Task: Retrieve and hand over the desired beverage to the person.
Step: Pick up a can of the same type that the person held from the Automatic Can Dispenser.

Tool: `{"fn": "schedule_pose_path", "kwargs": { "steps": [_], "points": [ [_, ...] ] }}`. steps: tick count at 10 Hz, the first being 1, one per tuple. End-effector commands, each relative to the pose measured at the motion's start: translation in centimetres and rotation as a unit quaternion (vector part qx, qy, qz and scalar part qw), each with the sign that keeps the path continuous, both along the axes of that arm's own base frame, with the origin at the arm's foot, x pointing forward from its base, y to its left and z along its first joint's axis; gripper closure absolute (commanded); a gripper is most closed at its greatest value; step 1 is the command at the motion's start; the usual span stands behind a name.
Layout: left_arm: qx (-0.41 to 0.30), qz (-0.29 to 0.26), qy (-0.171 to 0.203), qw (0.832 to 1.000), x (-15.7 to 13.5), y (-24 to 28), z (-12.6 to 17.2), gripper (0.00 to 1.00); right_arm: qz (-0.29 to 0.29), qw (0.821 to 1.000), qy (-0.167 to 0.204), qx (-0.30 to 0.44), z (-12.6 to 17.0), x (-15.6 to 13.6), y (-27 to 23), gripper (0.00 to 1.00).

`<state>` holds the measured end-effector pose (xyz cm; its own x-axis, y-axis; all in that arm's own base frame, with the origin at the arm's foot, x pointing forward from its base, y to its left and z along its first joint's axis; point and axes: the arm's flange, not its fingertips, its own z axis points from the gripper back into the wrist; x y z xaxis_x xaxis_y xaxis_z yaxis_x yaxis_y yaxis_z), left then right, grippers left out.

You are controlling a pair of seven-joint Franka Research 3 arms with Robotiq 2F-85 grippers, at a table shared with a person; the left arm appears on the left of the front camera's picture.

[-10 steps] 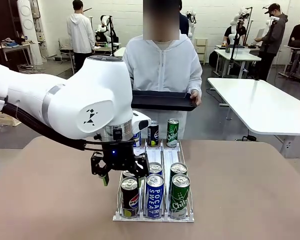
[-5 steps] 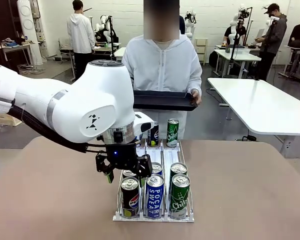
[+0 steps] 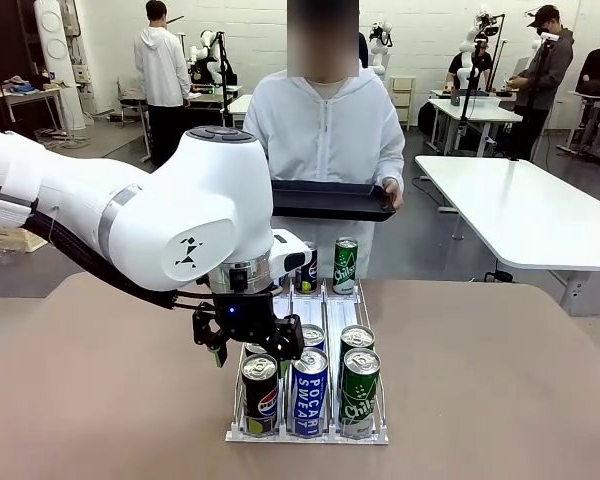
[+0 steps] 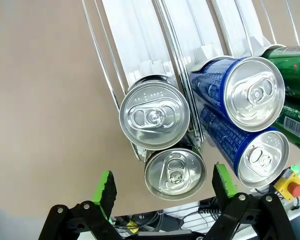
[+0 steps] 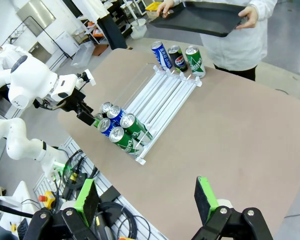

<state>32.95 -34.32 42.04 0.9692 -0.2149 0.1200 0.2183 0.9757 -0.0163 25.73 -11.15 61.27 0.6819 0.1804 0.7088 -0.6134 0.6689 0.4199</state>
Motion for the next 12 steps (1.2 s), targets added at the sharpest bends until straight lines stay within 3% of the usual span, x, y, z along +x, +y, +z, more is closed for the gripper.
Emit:
{"fn": "schedule_pose_path", "kwargs": {
  "steps": [1, 6, 12],
  "points": [
    [0.001, 0.018, -0.014, 1.0, 0.22, -0.53, -0.59, 0.0, 0.007, 1.0, -0.008, 0.011, -0.06, 0.02, 0.03, 0.0],
    [0.014, 0.077, -0.021, 0.997, 0.54, -0.63, -1.09, 0.0, 0.007, 1.0, -0.008, 0.011, -0.06, 0.02, 0.03, 0.0],
    [-0.007, 0.091, 0.003, 0.996, 0.82, -0.6, -1.51, 0.0, 0.007, 1.0, -0.008, 0.011, -0.06, 0.02, 0.03, 0.0]
  ]
}}
